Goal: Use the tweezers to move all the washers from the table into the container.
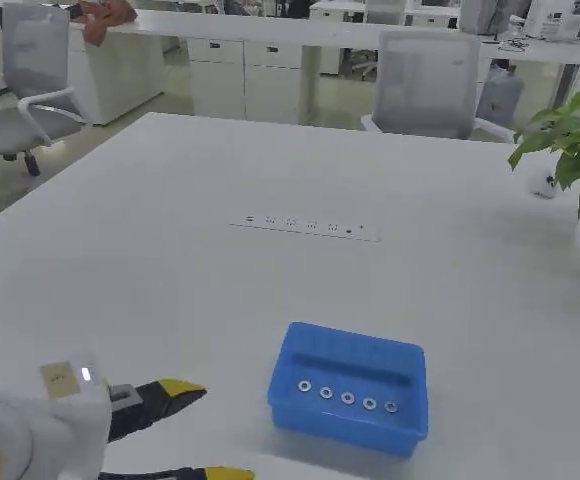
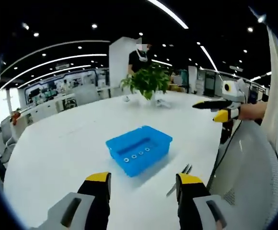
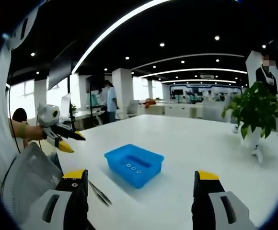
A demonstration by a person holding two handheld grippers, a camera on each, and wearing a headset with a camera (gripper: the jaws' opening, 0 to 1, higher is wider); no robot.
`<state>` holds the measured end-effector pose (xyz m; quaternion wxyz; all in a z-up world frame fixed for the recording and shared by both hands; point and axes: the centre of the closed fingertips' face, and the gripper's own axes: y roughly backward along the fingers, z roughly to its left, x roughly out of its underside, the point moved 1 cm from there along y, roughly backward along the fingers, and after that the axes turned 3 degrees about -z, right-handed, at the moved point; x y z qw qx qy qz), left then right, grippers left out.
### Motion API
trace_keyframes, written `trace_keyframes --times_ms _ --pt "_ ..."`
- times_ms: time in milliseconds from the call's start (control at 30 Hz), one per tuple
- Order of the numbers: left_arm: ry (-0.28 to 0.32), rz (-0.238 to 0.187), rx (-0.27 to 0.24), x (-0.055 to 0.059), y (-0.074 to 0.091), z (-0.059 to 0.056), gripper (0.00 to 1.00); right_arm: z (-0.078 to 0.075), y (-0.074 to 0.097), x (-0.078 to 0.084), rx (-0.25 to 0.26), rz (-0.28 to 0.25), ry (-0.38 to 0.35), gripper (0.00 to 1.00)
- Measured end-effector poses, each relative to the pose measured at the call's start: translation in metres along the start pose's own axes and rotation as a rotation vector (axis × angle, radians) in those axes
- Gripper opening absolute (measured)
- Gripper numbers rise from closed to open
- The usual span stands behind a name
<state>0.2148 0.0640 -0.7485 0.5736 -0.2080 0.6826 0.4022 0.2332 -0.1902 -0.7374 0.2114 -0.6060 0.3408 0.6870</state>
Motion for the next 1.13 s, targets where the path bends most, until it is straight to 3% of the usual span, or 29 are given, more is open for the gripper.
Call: trace_keyframes --times_ms 67,133,233,433,567,667,800,1133 --pt "0.050 -0.069 -0.051 -0.008 0.006 0.005 0.68 -0.002 0.000 -0.002 0.015 -0.007 0.012 0.94" --pt "0.120 -0.163 -0.112 -0.019 0.013 0.013 0.76 -0.004 0.001 -0.006 0.033 -0.020 0.025 0.96" --pt "0.079 -0.193 -0.211 -0.020 0.020 0.022 0.88 -0.004 0.003 -0.009 0.048 -0.036 0.022 0.99" --pt "0.082 -0.291 -0.286 -0.033 0.026 0.032 0.98 0.002 0.003 -0.008 0.060 -0.032 0.092 0.99" --pt "0.139 -0.313 -0.290 -0.031 0.027 0.037 0.99 0.003 0.002 -0.008 0.055 -0.040 0.113 0.99" --pt "0.163 -0.298 -0.294 -0.027 0.026 0.039 0.99 -0.003 0.003 -0.006 0.063 -0.045 0.089 0.99" --pt "0.166 -0.289 -0.298 -0.025 0.025 0.040 0.99 -0.010 0.006 -0.008 0.087 -0.070 0.025 0.99" --pt "0.155 -0.237 -0.283 -0.018 0.019 0.037 0.99 -0.015 0.009 -0.007 0.117 -0.074 0.016 0.99"
